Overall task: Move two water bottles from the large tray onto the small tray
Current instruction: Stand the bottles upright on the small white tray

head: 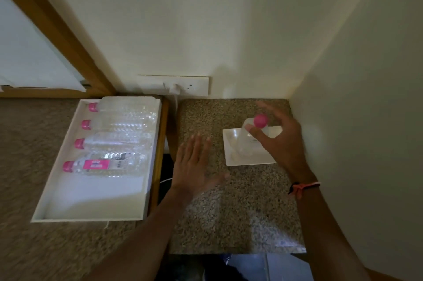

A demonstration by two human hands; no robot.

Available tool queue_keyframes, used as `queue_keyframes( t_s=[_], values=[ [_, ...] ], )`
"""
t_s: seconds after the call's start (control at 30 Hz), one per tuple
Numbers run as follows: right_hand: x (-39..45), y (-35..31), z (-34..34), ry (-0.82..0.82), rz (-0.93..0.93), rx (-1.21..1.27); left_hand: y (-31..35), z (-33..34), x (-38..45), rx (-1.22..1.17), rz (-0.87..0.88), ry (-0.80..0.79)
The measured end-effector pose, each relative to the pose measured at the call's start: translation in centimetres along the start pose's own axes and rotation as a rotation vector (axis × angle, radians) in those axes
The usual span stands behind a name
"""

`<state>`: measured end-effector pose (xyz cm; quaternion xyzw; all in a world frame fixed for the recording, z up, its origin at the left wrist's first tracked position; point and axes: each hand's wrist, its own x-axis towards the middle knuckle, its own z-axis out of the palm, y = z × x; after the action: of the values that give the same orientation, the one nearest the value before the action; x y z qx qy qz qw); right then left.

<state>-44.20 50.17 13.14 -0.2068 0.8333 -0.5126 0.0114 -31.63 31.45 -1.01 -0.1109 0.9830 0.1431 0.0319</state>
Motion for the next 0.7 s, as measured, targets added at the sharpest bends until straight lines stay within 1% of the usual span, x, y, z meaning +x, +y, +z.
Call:
queue_keyframes(
  t_s=[0.1,0.17,0.23,0.4,0.57,0.7],
  values=[
    [-0.6,-2.7,1.3,0.224,-0.254,-0.141,-0.7,-3.4,-0.4,-0.01,0.016,0.038],
    [-0.8,-4.9,2.5,0.275,-0.358,-0.162,-1.7,-5.4,-1.2,0.006,0.045,0.082],
    [-1.1,-7.0,3.9,0.244,-0.343,-0.154,-3.3,-7.2,-2.4,0.025,0.076,0.136],
    [-1.9,-10.5,7.7,0.023,-0.251,-0.236,-8.7,-10.6,-6.8,0.047,0.115,0.19],
    [-3.7,-13.3,11.8,0.009,-0.26,-0.303,-16.9,-12.9,-11.9,0.08,0.103,0.23],
    [-5.5,-14.9,16.3,-0.019,-0.299,-0.387,-24.6,-14.0,-16.0,0.046,0.063,0.214]
  ],
)
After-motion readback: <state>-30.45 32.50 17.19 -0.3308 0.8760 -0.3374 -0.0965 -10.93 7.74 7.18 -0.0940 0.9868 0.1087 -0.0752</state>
